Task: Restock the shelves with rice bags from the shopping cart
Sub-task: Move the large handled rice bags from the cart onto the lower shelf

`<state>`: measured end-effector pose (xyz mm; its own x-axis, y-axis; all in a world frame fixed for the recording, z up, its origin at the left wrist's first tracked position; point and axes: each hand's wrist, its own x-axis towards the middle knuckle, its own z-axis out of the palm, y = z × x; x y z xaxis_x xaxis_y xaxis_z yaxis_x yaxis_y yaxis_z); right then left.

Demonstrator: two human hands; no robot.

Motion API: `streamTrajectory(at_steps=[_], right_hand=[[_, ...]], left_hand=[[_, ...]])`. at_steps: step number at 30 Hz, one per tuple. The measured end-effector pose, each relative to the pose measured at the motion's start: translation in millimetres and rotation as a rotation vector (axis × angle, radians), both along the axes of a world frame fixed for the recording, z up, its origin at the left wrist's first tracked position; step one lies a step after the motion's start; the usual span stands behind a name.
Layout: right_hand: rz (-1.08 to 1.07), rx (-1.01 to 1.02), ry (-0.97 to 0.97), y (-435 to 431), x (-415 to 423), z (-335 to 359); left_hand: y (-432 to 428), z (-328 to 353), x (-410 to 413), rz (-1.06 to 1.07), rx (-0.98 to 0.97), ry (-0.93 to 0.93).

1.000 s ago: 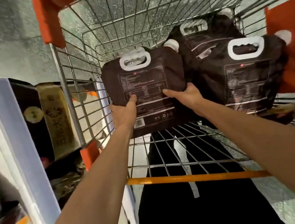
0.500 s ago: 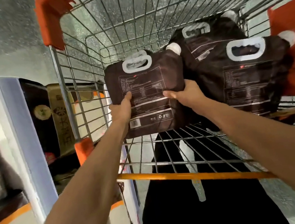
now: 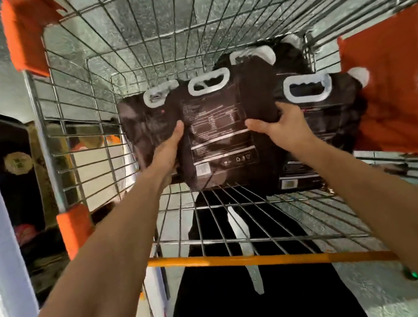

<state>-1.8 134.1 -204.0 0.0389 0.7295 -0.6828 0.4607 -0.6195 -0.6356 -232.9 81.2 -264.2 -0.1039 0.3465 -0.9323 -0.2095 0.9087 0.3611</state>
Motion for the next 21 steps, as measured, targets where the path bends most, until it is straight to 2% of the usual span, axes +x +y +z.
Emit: streamTrajectory(at_steps=[6, 13, 18, 21], right_hand=[[-0.086, -0.072, 0.065, 2, 4, -14], [-0.003, -0.193, 0.097, 15, 3, -17], [-0.069, -0.295, 0.270, 32, 14, -5], [-0.060, -0.297, 0.358, 35, 24, 3]], left_hand=[[2, -5, -6, -0.010, -0.057, -0.084], [7, -16, 3, 0.080, -0.058, 0.001], [4, 0, -16, 0.110, -0.047, -0.237], [9, 15, -15, 0.216, 0.026, -0.377]])
